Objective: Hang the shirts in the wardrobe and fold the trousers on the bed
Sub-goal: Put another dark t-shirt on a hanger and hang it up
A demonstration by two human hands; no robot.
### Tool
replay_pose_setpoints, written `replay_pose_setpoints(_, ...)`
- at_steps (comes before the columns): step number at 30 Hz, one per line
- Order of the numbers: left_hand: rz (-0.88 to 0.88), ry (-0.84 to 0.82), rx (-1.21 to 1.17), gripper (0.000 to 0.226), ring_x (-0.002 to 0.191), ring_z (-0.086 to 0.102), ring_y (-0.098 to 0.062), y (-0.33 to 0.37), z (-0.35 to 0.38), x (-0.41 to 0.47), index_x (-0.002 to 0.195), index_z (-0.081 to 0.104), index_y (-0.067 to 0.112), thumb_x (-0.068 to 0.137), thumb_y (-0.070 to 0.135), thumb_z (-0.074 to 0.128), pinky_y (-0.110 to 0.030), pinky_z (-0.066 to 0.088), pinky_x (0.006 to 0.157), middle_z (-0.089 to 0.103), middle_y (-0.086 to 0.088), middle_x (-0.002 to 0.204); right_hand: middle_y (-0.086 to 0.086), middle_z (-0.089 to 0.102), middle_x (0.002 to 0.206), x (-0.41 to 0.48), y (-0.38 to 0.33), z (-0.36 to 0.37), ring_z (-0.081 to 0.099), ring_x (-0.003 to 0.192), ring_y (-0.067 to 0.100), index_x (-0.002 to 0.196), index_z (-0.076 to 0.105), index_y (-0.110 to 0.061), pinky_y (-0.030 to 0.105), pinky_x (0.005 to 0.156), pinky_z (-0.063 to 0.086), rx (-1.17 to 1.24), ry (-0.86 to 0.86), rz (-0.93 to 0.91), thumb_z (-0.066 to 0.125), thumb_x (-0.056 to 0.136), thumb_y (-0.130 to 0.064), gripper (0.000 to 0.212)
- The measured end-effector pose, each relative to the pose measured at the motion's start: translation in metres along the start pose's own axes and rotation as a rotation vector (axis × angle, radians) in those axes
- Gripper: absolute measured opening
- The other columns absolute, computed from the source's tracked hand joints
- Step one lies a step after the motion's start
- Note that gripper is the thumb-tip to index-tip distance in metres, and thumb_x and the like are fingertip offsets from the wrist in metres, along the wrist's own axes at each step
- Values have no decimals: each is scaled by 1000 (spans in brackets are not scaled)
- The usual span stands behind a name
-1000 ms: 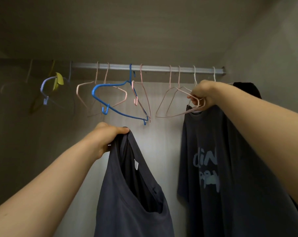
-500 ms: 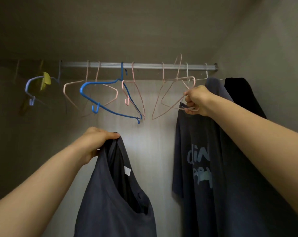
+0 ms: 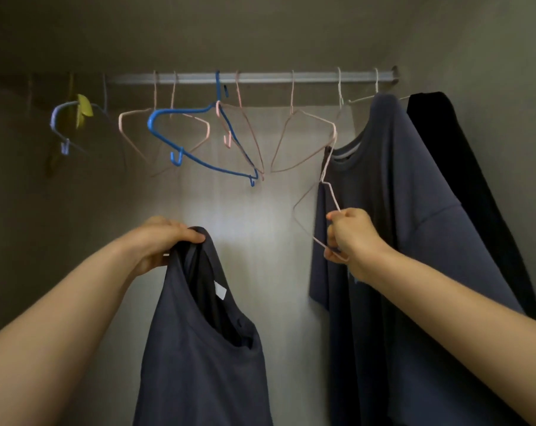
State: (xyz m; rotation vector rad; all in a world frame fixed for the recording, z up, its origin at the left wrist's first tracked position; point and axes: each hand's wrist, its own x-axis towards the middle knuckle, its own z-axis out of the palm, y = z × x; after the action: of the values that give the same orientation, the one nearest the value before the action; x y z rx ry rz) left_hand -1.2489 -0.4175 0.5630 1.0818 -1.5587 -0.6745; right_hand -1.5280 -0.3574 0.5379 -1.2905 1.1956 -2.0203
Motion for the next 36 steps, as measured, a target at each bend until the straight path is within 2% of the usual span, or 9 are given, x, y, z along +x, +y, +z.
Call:
replay_pose_setpoints(5, 22, 51, 90, 16, 81, 61, -20, -15, -5, -3, 88, 68, 8, 82, 19, 79, -30, 48, 71, 67, -7, 84, 2, 43, 63, -37, 46, -6, 40, 54, 13, 100, 56, -18, 26, 48, 51, 15, -49, 125, 36, 100, -8, 22)
replay_pose_setpoints(8, 46, 123, 195, 26, 60, 52, -17, -28, -8, -1, 68, 59, 13, 82, 23, 80, -25, 41, 55, 55, -3, 64, -6, 35, 42, -55, 59, -10, 32, 36, 7, 90, 53, -18, 26, 46, 46, 87, -141, 175, 40, 102, -15, 19)
replay_pose_setpoints(11, 62, 163, 326, 49, 49, 31, -18, -45, -15, 4, 55, 39, 16, 83, 23, 79, -29, 26, 48, 32, -2, 55, -5, 30, 46, -69, 68, -12, 27, 40, 9, 85, 52, -16, 24, 43, 40, 108, -225, 171, 42, 103, -23, 22)
replay_pose_setpoints(14, 24, 181, 429, 54, 54, 26, -21, -66, -21, 7, 54, 34, 16, 85, 21, 77, -33, 22, 53, 28, -4, 58, -1, 25, 50, -83, 74, -11, 23, 41, 10, 77, 48, -14, 21, 41, 30, 109, -286, 162, 43, 103, -21, 27)
replay_pose_setpoints(20, -125, 256, 633, 48, 58, 39, -26, -120, -39, 6, 54, 45, 8, 87, 27, 75, -34, 28, 55, 42, -10, 57, -1, 17, 53, -103, 80, -14, 15, 45, 13, 71, 46, -14, 20, 42, 21, 62, -454, 180, 44, 99, -17, 28)
replay_pose_setpoints(26, -177, 243, 572, 39, 61, 42, -25, -157, -51, 3, 63, 56, 4, 89, 27, 74, -33, 32, 59, 48, -10, 64, 1, 13, 57, -114, 79, -22, 12, 50, 14, 74, 50, -11, 21, 43, 20, -25, -569, 212, 47, 98, -17, 25)
replay_pose_setpoints(30, -182, 201, 542, 44, 53, 39, -21, -167, -48, 0, 54, 54, 5, 87, 26, 76, -32, 30, 52, 46, -8, 55, 1, 15, 55, -116, 82, -16, 12, 49, 15, 73, 52, -11, 20, 42, 22, -60, -628, 212, 48, 99, -18, 27)
replay_pose_setpoints(33, -111, 81, 482, 27, 64, 41, -19, -161, -38, -3, 78, 66, 2, 88, 25, 74, -30, 30, 55, 49, -11, 71, 0, 18, 54, -117, 87, -6, 14, 48, 14, 73, 54, -11, 21, 41, 24, -99, -635, 195, 48, 100, -19, 28)
replay_pose_setpoints(36, -12, 27, 410, 32, 72, 44, -17, -148, -24, -5, 84, 70, -7, 88, 24, 74, -27, 33, 58, 52, -10, 74, 1, 19, 54, -118, 91, 4, 15, 47, 14, 73, 54, -12, 21, 42, 24, -116, -640, 187, 47, 100, -20, 30)
